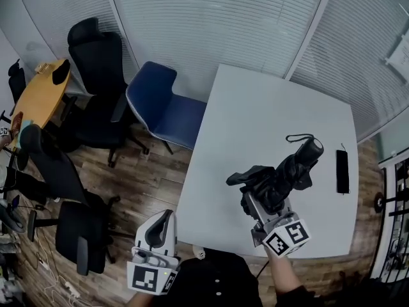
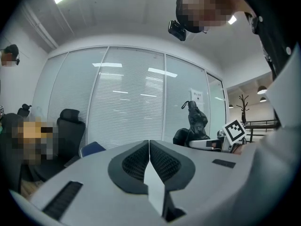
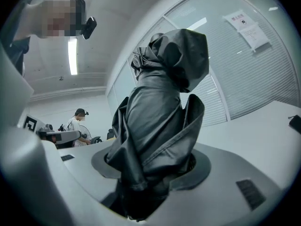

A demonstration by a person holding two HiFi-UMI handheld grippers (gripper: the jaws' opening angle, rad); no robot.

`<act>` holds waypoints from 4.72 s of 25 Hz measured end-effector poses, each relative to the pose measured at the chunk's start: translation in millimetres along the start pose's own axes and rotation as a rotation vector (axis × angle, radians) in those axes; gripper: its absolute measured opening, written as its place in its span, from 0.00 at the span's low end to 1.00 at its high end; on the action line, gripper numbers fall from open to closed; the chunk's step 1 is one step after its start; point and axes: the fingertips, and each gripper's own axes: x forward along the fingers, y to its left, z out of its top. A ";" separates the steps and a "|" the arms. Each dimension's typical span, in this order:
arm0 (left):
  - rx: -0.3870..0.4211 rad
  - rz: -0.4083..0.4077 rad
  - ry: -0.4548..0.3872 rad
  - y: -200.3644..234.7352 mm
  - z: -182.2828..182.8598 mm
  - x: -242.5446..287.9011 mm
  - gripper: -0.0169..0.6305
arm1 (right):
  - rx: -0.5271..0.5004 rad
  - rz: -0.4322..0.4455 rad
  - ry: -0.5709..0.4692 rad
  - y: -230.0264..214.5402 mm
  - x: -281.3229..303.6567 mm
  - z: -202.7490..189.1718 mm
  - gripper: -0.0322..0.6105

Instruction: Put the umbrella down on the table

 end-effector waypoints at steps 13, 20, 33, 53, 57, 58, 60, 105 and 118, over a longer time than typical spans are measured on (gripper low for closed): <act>-0.028 -0.033 0.066 -4.9 -23.0 33.4 0.05 | 0.178 0.009 0.187 -54.0 81.3 -68.6 0.45; -0.098 -0.021 0.160 -13.7 -50.4 47.3 0.05 | 0.280 0.045 0.270 -75.2 109.3 -106.2 0.45; -0.094 -0.052 0.154 -28.6 -69.1 82.1 0.05 | 0.522 0.081 0.445 -103.9 148.2 -165.2 0.45; -0.143 -0.044 0.234 -40.8 -94.1 109.4 0.05 | 0.763 -0.025 0.628 -144.1 166.7 -221.4 0.46; -0.141 -0.050 0.228 -43.4 -93.3 112.6 0.05 | 0.816 -0.041 0.653 -146.5 167.8 -223.2 0.46; -0.141 -0.051 0.226 -44.1 -92.8 112.7 0.05 | 0.843 -0.050 0.655 -147.2 168.3 -222.9 0.46; -0.135 -0.052 0.224 -45.1 -91.8 112.4 0.05 | 0.920 -0.064 0.650 -149.0 169.7 -220.8 0.48; -0.022 -0.126 -0.010 -60.5 -5.3 35.7 0.05 | 0.230 -0.166 0.205 -96.9 56.2 -38.2 0.09; 0.021 -0.126 -0.099 -39.3 26.9 17.8 0.05 | -0.138 -0.239 -0.163 -20.5 -49.8 73.8 0.09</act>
